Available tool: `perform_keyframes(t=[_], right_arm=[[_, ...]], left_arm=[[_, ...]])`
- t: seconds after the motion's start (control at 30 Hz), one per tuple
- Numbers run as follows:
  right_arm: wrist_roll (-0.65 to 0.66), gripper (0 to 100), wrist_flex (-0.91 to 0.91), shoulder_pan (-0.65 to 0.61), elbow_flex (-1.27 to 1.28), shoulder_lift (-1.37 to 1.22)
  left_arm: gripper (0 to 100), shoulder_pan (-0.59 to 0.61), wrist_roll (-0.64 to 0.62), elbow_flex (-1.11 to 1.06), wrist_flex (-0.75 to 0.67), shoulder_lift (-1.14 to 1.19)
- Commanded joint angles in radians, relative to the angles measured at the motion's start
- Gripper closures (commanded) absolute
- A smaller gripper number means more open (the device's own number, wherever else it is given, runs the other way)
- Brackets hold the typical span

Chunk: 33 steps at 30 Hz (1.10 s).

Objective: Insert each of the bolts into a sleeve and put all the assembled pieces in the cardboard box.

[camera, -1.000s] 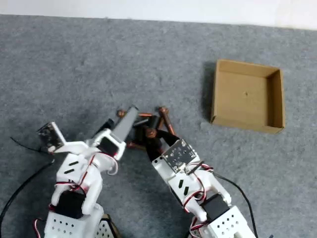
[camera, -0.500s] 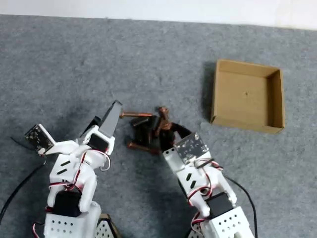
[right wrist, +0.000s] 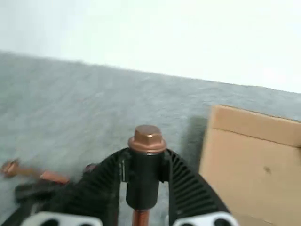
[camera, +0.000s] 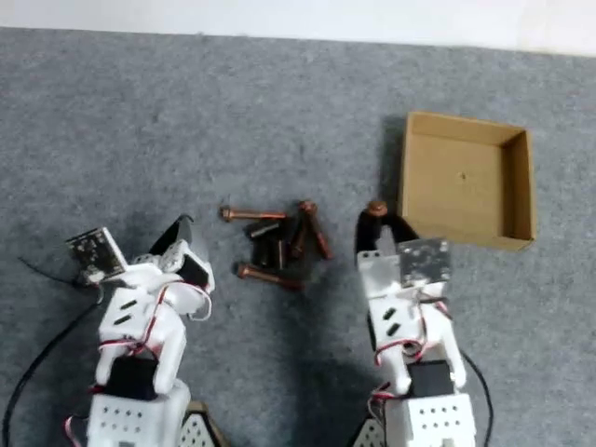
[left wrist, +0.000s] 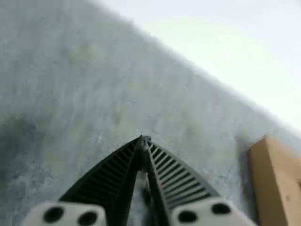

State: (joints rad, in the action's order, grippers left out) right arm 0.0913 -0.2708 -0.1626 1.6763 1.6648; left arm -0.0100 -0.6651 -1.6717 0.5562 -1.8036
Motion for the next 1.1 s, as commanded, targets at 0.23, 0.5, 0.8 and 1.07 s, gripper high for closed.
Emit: perform_keyframes(t=[0.23, 0.5, 0.8, 1.07], right_arm=[[-0.02, 99.3, 0.102, 0.067, -0.145, -0.236], [-0.107, 99.3, 0.108, 0.145, -0.591, -0.86], [-0.531, 99.3, 0.11, 0.317, -0.858, -1.29], [-0.574, 99.3, 0.11, 0.386, -0.957, -1.521]], left_arm=[[99, 0.005, 0.008, -0.024, -0.074, -0.008], [99, 0.007, 0.012, -0.024, -0.074, -0.005], [99, 0.005, 0.012, -0.024, -0.077, -0.005], [99, 0.005, 0.012, -0.024, -0.077, -0.005]])
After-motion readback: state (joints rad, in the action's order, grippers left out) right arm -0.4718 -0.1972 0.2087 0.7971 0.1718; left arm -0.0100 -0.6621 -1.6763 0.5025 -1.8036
